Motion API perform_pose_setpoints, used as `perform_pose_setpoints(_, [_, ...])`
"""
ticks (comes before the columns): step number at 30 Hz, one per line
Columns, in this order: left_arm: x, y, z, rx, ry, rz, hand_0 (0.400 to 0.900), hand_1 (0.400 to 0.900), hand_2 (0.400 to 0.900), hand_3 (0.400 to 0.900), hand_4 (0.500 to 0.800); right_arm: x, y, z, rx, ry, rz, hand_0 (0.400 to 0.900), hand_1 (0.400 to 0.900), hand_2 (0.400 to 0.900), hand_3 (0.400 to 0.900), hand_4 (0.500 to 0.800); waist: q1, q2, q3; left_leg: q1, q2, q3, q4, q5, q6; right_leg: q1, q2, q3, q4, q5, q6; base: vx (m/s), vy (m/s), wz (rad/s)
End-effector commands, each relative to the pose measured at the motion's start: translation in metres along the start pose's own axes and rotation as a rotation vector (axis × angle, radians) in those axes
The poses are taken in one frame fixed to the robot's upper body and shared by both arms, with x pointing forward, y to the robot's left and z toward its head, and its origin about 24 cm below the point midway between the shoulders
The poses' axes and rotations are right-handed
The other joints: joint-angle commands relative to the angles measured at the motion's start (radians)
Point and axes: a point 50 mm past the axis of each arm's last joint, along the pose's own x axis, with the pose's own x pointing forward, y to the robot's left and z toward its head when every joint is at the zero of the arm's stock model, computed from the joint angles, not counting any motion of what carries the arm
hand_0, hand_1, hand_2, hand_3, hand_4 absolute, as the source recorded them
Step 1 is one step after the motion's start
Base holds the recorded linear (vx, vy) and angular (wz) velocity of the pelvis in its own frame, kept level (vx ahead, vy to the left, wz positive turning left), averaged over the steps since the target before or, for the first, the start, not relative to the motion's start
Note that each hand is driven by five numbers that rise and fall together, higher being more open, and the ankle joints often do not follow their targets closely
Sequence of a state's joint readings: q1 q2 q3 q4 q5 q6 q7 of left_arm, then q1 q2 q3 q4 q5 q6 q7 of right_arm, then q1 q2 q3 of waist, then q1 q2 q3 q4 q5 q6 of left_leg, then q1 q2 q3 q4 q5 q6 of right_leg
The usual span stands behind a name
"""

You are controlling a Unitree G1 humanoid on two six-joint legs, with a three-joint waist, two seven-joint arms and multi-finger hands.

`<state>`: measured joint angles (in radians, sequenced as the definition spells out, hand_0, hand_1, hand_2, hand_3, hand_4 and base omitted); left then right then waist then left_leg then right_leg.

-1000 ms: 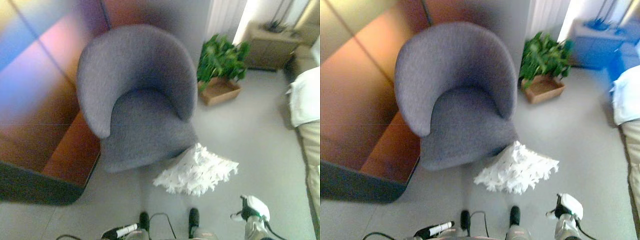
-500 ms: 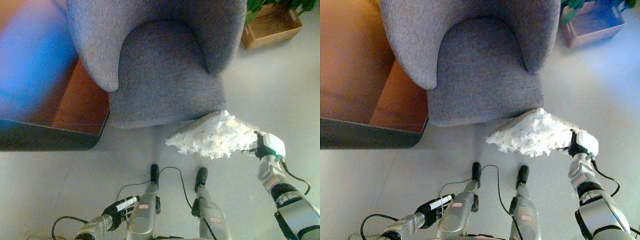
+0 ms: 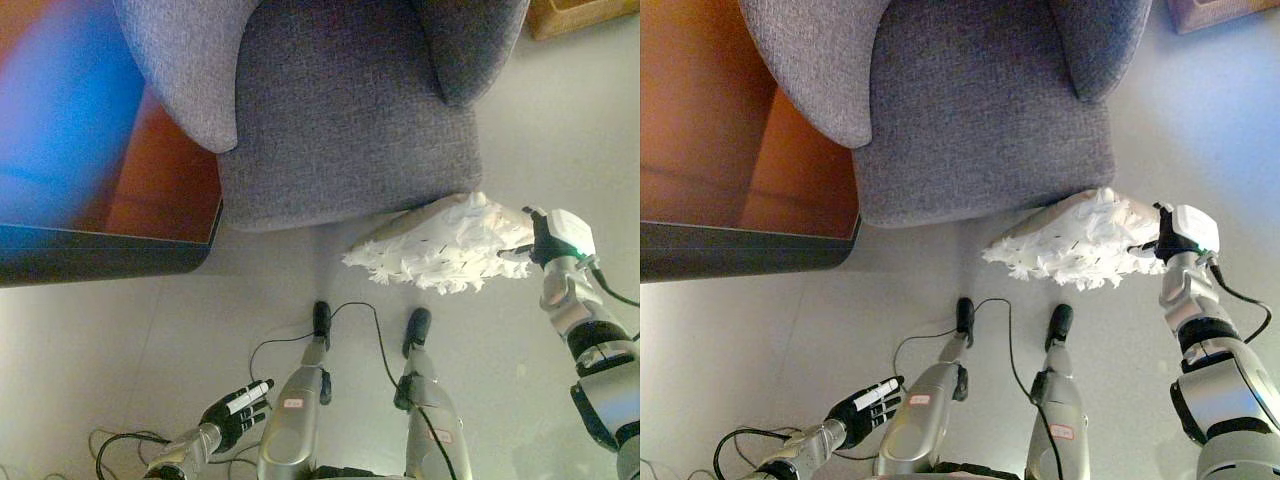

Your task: Pick up the pillow and put it on the sofa.

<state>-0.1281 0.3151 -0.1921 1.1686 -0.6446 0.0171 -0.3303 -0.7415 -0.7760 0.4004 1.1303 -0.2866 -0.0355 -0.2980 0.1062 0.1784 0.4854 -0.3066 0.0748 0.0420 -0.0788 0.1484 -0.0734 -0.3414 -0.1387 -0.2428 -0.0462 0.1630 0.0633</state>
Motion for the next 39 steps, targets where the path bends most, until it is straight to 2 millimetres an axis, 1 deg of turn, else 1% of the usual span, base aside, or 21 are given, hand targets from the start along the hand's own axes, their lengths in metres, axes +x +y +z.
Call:
perform_pose_setpoints(1, [-0.012,0.020,-0.020,-0.011,0.053,0.041,0.900,0.900,0.900,0.900,0.800,0.016,-0.071,0.016,-0.055,-0.085,-0.162,0.900,0.900,0.900,0.900,0.800,0.024,-0.013,0.015,-0.080,-0.094,-0.028,0.013,0.009,0.022,-0.102,0.018,-0.029,0.229,-0.166,0.005,-0.02,0.060,-0.03])
perform_pose_setpoints(6, [-0.012,0.017,-0.020,-0.025,0.028,0.033,0.900,0.900,0.900,0.900,0.800,0.020,-0.092,0.033,-0.032,-0.150,-0.173,0.900,0.900,0.900,0.900,0.800,0.031,0.005,0.035,-0.112,-0.100,-0.030,0.018,0.018,0.021,-0.140,0.010,-0.021,0.256,-0.175,0.008,-0.02,0.057,0.02])
perform_pose_setpoints(9, [-0.012,0.016,-0.021,-0.031,0.023,0.024,0.900,0.900,0.900,0.900,0.800,0.020,-0.100,0.040,-0.026,-0.187,-0.168,0.900,0.900,0.900,0.900,0.800,0.034,0.014,0.035,-0.134,-0.103,-0.031,0.025,0.020,0.021,-0.164,0.006,-0.020,0.268,-0.176,0.009,-0.01,0.047,0.05])
perform_pose_setpoints(15, [-0.013,0.016,-0.019,-0.038,-0.003,0.012,0.900,0.900,0.900,0.900,0.800,0.021,-0.125,0.069,-0.015,-0.281,-0.195,0.900,0.900,0.900,0.900,0.800,0.048,0.027,0.035,-0.193,-0.105,-0.036,0.043,0.021,0.022,-0.225,0.004,-0.015,0.289,-0.177,0.010,-0.01,0.024,0.05])
perform_pose_setpoints(19, [-0.014,0.016,-0.018,-0.051,-0.020,0.014,0.900,0.900,0.900,0.900,0.800,0.019,-0.142,0.092,-0.018,-0.344,-0.222,0.900,0.900,0.900,0.900,0.800,0.058,0.038,0.035,-0.233,-0.103,-0.038,0.053,0.024,0.019,-0.265,0.002,-0.014,0.305,-0.181,0.011,0.00,0.000,0.00])
perform_pose_setpoints(22, [-0.015,0.017,-0.017,-0.056,-0.030,0.017,0.900,0.900,0.900,0.900,0.800,0.018,-0.152,0.105,-0.011,-0.372,-0.242,0.900,0.900,0.900,0.900,0.800,0.066,0.044,0.035,-0.258,-0.101,-0.038,0.058,0.028,0.018,-0.291,0.001,-0.014,0.317,-0.185,0.010,-0.01,0.007,0.02])
perform_pose_setpoints(27, [-0.015,0.016,-0.019,-0.053,-0.037,0.012,0.900,0.900,0.900,0.900,0.800,0.017,-0.166,0.117,0.031,-0.380,-0.232,0.900,0.900,0.900,0.900,0.800,0.080,0.052,0.035,-0.295,-0.099,-0.043,0.070,0.028,0.018,-0.328,0.001,-0.015,0.337,-0.193,0.008,-0.01,-0.006,0.05])
perform_pose_setpoints(28, [-0.016,0.016,-0.019,-0.053,-0.040,0.014,0.900,0.900,0.900,0.900,0.800,0.017,-0.167,0.119,0.035,-0.387,-0.213,0.496,0.496,0.496,0.496,0.558,0.083,0.053,0.035,-0.301,-0.098,-0.043,0.072,0.028,0.017,-0.333,0.001,-0.015,0.340,-0.194,0.007,0.00,0.000,0.00])
perform_pose_setpoints(29, [-0.016,0.017,-0.019,-0.055,-0.043,0.015,0.900,0.900,0.900,0.900,0.800,0.016,-0.169,0.122,0.029,-0.388,-0.196,0.400,0.400,0.400,0.400,0.500,0.084,0.053,0.035,-0.307,-0.096,-0.043,0.076,0.028,0.015,-0.339,0.000,-0.015,0.344,-0.195,0.006,0.00,0.000,0.00])
perform_pose_setpoints(32, [-0.018,0.019,-0.017,-0.050,-0.052,0.016,0.900,0.900,0.900,0.900,0.800,0.016,-0.171,0.120,0.061,-0.385,-0.204,0.400,0.400,0.400,0.400,0.500,0.088,0.051,0.035,-0.312,-0.093,-0.046,0.080,0.027,0.014,-0.343,0.001,-0.015,0.349,-0.199,0.004,0.00,0.000,0.00])
perform_pose_setpoints(36, [-0.019,0.017,-0.020,-0.040,-0.060,0.015,0.900,0.900,0.900,0.900,0.800,0.017,-0.171,0.114,0.088,-0.377,-0.205,0.400,0.400,0.400,0.400,0.500,0.090,0.048,0.035,-0.296,-0.092,-0.049,0.074,0.024,0.016,-0.327,0.000,-0.022,0.342,-0.198,0.004,-0.01,-0.010,-0.01])
perform_pose_setpoints(39, [-0.018,0.017,-0.019,-0.034,-0.057,0.015,0.900,0.900,0.900,0.900,0.800,0.017,-0.171,0.110,0.092,-0.371,-0.196,0.400,0.400,0.400,0.400,0.500,0.088,0.045,0.035,-0.279,-0.089,-0.044,0.072,0.023,0.015,-0.310,-0.003,-0.026,0.336,-0.196,0.005,-0.01,0.002,-0.06])
